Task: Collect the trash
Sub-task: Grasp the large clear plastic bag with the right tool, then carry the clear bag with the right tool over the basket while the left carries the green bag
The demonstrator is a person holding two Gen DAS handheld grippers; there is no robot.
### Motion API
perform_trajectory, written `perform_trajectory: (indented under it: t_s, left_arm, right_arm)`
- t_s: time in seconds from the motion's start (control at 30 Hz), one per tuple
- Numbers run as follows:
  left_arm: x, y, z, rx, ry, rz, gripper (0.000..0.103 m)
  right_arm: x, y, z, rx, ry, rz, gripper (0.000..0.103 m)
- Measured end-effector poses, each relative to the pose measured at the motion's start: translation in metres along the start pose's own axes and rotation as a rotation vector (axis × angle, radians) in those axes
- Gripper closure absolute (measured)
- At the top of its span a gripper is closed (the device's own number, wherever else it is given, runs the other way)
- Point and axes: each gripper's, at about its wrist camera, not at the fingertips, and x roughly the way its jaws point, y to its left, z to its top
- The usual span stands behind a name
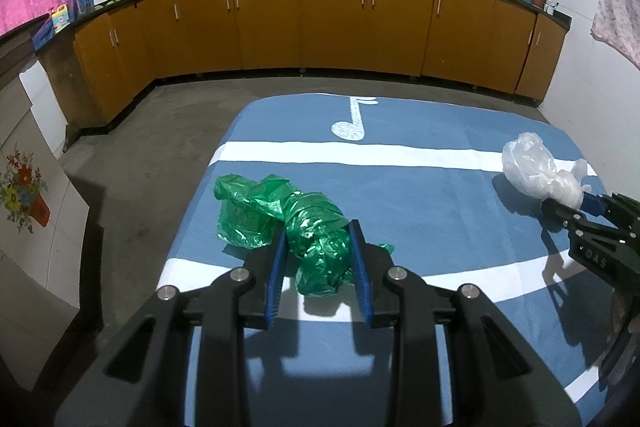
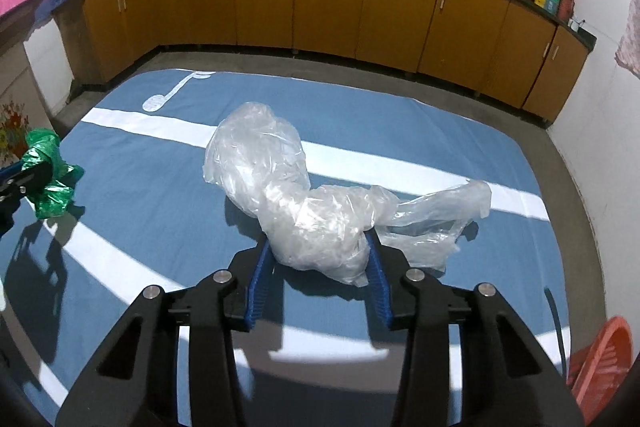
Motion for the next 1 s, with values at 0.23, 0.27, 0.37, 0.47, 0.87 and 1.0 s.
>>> perform_trajectory:
  t_s: [0.23,0.27,0.37,0.47,0.87,1.0]
  left_arm:
    - [-0.011,-0.016,-0.004,0.025,-0.011,-0.026,0.073]
    - [-0.013,-0.018,-0.005,0.027,-0.012,-0.029,0.073]
    - [-0.021,-0.024,-0.008,0.034,-0.017,-0.038,0.073]
    - [-0.03,-0.031,-0.011,0.046,-0.024,-0.048,0.073]
    - [-0.067,-0.068,-0.033,0.106,-0.038,-0.099,0.073]
    - [-0.079,-0.083,-0.04,0.13,-0.044,-0.117,0.073]
  right_arm:
    - [-0.025,-0.005,-0.014,0.042,-0.012,0.005,0.06]
    - [-0.029,-0.006,-0.017,0.049,-0.014,0.007,0.06]
    - [-0.043,-0.009,-0.025,0.058,-0.026,-0.006,0.06]
    - [-0.057,-0.015,-0.035,0.077,-0.034,-0.013,0.06]
    - [-0.108,-0.034,-0.076,0.166,-0.059,-0.045,0.06]
    - [-0.12,-0.039,-0.087,0.201,-0.066,-0.052,0.06]
